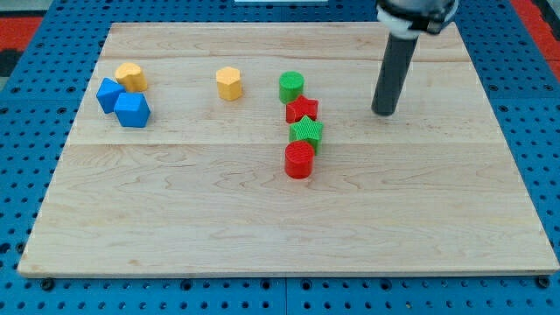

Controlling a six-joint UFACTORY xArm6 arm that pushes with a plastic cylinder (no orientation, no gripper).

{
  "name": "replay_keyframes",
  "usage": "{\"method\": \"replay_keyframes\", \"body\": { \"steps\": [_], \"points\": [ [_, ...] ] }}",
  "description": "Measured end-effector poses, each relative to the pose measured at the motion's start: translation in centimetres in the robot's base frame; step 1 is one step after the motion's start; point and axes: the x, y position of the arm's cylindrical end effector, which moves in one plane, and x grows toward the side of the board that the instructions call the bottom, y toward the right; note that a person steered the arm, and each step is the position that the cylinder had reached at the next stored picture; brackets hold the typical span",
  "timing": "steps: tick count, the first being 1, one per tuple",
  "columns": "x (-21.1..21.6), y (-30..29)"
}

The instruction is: Place the green star right to the green circle

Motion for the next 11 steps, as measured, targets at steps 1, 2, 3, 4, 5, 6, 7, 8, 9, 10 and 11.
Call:
{"method": "replay_keyframes", "body": {
  "steps": [1,2,3,4,5,6,7,8,9,10,11],
  "points": [
    [4.0,-3.3],
    [12.0,-5.5],
    [12.4,-15.1],
    [8.3,-25.4],
    [6.9,-24.7],
    [7.4,-17.0],
    [7.4,-15.8],
    [6.5,-17.6],
    [5.6,-16.4],
    [5.1,-12.8],
    [5.0,-8.0]
  ]
}}
